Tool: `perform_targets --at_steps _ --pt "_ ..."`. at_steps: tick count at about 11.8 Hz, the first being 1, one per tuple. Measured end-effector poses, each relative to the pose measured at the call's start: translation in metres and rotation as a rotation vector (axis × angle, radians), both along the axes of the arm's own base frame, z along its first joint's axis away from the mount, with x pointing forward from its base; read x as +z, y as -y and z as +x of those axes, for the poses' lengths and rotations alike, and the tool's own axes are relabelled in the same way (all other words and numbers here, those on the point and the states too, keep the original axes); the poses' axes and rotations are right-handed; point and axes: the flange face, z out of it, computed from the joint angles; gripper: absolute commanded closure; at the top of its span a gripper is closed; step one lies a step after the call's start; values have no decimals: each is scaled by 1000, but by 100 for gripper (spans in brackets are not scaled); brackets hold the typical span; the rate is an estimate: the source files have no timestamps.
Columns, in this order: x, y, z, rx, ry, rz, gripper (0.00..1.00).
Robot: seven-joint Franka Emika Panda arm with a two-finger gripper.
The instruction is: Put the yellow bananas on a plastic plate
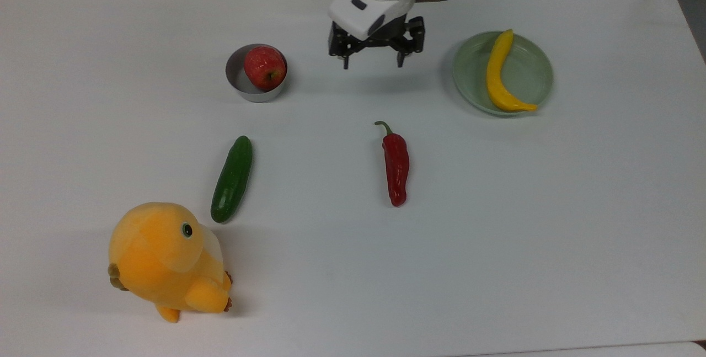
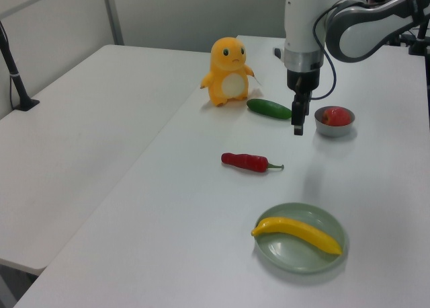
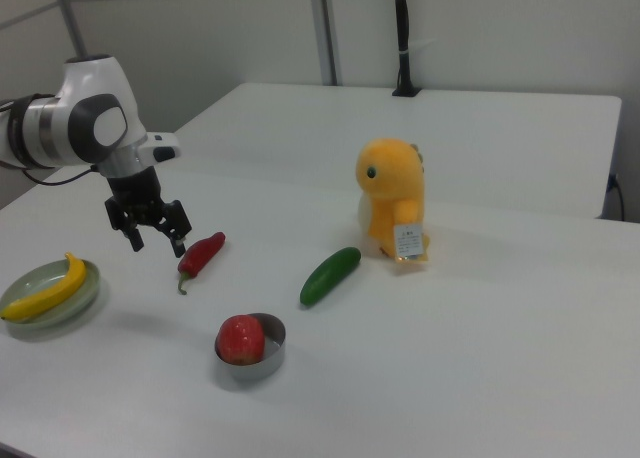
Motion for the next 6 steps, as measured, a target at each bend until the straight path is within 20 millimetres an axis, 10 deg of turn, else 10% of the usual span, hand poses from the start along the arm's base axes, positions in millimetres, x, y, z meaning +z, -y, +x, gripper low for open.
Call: perform_targets --at_steps 6 --pt "36 95 4 -135 57 -13 0"
